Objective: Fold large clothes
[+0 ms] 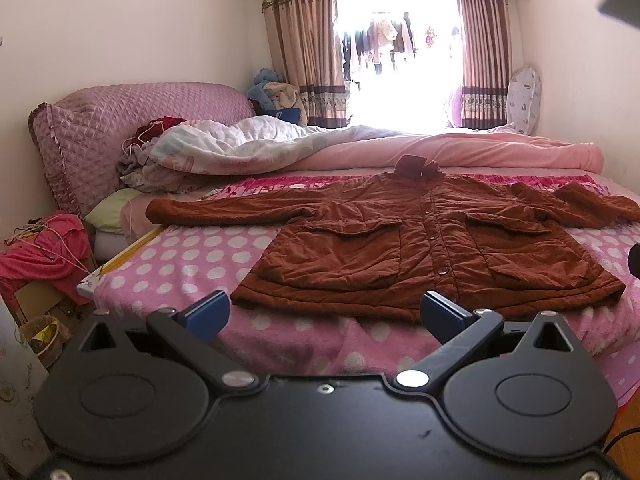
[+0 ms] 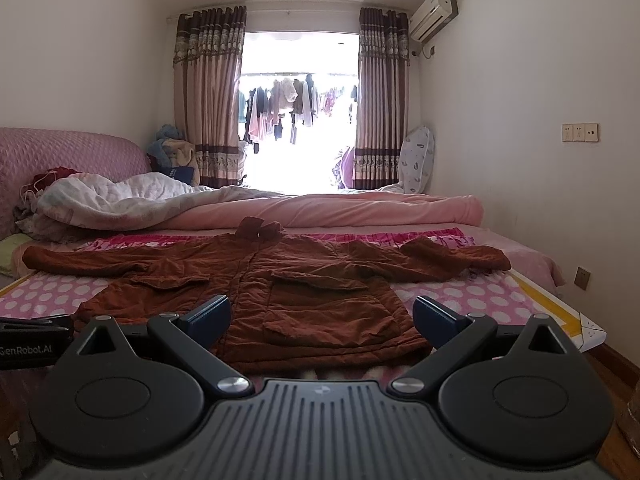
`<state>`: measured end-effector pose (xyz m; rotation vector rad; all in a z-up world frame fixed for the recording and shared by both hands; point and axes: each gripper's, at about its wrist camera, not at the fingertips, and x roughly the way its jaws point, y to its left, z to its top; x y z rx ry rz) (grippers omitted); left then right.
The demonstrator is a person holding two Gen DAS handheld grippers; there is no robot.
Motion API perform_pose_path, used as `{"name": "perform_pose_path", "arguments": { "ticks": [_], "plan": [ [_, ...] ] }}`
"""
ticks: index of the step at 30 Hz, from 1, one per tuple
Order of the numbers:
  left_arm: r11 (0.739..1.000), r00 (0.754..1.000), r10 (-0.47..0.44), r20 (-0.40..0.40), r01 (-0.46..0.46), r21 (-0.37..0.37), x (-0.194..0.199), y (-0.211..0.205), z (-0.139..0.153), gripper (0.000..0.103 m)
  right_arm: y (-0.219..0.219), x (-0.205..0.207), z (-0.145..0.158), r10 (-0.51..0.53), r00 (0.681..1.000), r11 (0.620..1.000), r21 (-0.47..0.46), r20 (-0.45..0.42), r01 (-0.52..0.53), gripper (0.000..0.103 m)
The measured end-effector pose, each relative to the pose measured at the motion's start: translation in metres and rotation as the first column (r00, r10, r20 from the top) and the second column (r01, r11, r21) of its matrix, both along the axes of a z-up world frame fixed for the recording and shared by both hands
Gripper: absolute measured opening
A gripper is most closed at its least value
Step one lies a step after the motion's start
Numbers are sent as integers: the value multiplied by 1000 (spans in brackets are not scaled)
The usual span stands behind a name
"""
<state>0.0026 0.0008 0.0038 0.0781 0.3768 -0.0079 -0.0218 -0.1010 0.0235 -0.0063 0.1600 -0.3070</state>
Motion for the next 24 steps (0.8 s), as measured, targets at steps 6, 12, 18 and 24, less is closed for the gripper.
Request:
{"name": "perform_pose_path", "arguments": {
  "ticks": [6,12,18,24],
  "plan": [
    [1000,1000,0,-1,0,-1,0,0,0,103,-1,2,0,-1,1000,1000,-2,-1,1,103],
    [1000,1000,5,-10,-5,-5,1,2,0,103,-1,2,0,1,1000,1000,-4,-4,-1,103],
    [1000,1000,8,-10,-8,-5,2,3,-1,103,-1,1,0,1,1000,1000,-5,-4,-1,103],
    [1000,1000,11,-15,-11,-6,3,4,-2,103,0,1,0,1,1000,1000,-5,-3,-1,103]
  ]
}}
